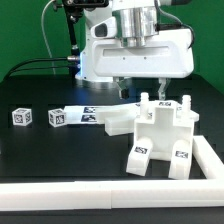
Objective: Assemble chair
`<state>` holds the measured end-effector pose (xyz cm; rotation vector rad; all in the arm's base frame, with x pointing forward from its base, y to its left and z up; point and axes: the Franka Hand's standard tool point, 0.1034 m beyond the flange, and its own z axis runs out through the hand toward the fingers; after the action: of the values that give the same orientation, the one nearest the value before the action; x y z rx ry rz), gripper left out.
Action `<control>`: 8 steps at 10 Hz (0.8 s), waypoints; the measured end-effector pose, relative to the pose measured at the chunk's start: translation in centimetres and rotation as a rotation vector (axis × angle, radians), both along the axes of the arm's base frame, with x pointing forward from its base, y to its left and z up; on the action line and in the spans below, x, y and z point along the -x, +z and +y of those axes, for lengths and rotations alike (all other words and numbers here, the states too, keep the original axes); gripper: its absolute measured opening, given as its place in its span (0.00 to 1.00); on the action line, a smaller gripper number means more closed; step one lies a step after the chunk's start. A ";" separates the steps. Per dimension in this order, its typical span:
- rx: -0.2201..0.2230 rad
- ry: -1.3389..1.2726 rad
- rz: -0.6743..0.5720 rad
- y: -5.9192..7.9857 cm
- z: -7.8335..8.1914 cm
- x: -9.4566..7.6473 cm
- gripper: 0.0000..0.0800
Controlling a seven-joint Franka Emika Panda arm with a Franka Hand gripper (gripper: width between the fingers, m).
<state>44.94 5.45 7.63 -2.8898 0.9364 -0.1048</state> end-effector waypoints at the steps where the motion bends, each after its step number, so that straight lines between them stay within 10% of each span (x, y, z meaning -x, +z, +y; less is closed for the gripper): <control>1: 0.000 0.000 0.001 0.0 0.0 0.0 0.81; 8: 0.004 -0.212 0.067 -6.5 0.0 4.0 0.81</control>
Offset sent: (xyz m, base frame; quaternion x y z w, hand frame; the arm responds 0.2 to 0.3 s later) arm -0.0305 -0.0077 -0.0311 -0.0140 -0.0687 0.1489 0.9864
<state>40.93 5.42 1.14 -2.8038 1.2541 -0.0262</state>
